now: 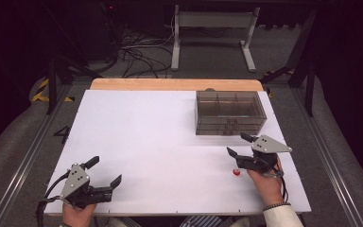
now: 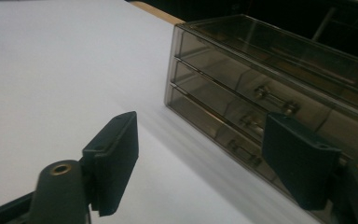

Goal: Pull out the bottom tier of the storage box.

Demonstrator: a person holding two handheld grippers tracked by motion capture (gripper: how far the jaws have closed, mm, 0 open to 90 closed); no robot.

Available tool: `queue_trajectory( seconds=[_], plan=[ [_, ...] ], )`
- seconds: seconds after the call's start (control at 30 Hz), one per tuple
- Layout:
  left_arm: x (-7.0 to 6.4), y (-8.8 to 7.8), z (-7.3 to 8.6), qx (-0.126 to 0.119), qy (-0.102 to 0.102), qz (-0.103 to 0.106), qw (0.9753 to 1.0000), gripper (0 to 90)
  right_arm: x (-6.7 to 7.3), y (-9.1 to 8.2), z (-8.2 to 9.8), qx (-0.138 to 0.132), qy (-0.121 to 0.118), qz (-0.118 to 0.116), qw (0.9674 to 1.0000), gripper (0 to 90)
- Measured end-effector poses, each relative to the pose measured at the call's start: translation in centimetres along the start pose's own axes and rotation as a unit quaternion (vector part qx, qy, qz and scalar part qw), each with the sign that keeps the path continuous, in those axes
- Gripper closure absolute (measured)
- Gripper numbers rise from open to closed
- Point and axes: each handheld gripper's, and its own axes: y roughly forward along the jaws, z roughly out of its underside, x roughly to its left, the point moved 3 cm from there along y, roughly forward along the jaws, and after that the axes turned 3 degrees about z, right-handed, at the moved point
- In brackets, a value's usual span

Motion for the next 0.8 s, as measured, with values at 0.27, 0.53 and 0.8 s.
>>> queue_trajectory(
  seconds=[0.27,0.53,0.8],
  plan=[
    [-0.06,0.02,-0.01,0.001,0.001,0.0,1.0,3.0,0.24,0.04,-0.51,0.022,-0.073,0.039,0.9963,41.6],
    [-0.06,0.01,-0.03,0.0,0.001,0.001,1.0,3.0,0.3,0.1,-0.45,0.027,-0.088,0.045,0.9948,44.0],
    [-0.03,0.07,-0.01,0.001,0.0,-0.001,1.0,3.1,-0.09,0.7,-0.09,0.051,-0.161,0.063,0.9837,49.0]
  ],
)
